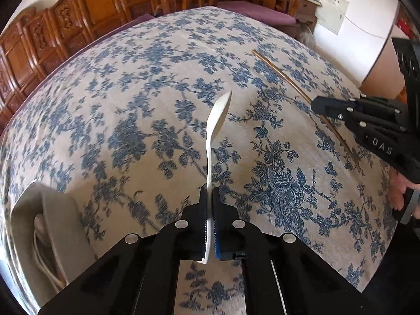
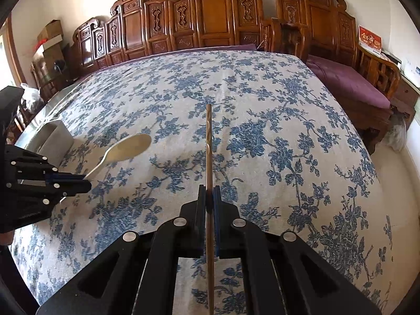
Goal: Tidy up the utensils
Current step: 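Grasp the white plastic spoon with the left gripper while the right holds the chopstick, then carry the white spoon into the grey tray and open the left gripper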
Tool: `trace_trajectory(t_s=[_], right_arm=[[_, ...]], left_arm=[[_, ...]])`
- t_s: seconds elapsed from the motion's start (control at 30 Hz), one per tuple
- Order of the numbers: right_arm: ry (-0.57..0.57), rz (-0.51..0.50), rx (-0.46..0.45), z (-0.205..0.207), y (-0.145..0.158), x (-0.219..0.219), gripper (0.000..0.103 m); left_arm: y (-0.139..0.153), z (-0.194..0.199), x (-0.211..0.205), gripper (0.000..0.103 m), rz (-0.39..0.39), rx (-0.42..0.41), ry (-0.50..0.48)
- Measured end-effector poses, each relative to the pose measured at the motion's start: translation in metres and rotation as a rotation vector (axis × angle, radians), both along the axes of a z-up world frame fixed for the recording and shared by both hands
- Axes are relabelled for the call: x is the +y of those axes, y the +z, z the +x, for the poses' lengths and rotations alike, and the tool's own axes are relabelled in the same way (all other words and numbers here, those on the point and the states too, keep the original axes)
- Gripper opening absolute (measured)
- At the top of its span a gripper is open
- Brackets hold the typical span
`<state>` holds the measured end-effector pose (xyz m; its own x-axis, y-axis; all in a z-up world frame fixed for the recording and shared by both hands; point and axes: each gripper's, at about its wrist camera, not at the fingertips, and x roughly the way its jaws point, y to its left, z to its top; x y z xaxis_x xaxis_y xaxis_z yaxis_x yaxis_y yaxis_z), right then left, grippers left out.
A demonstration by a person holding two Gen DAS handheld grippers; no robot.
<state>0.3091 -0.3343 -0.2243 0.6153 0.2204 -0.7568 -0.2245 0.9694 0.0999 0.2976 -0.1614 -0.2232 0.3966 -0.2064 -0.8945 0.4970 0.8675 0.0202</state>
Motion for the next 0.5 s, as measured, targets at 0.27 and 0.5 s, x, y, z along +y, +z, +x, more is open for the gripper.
trace_trajectory(t_s=[0.27,0.5], right_arm=[[0.019,0.004,-0.016,-0.009,0.01,0.018,0.006],[0.032,0.035,-0.021,-0.019,0.017,0.034,0.006]], left_arm=[[0.019,-0.009,0.017,0.003,-0.007,-0.034,0.048],[0.035,-0.02,0.032,0.003,-0.009,-0.059,0.077]])
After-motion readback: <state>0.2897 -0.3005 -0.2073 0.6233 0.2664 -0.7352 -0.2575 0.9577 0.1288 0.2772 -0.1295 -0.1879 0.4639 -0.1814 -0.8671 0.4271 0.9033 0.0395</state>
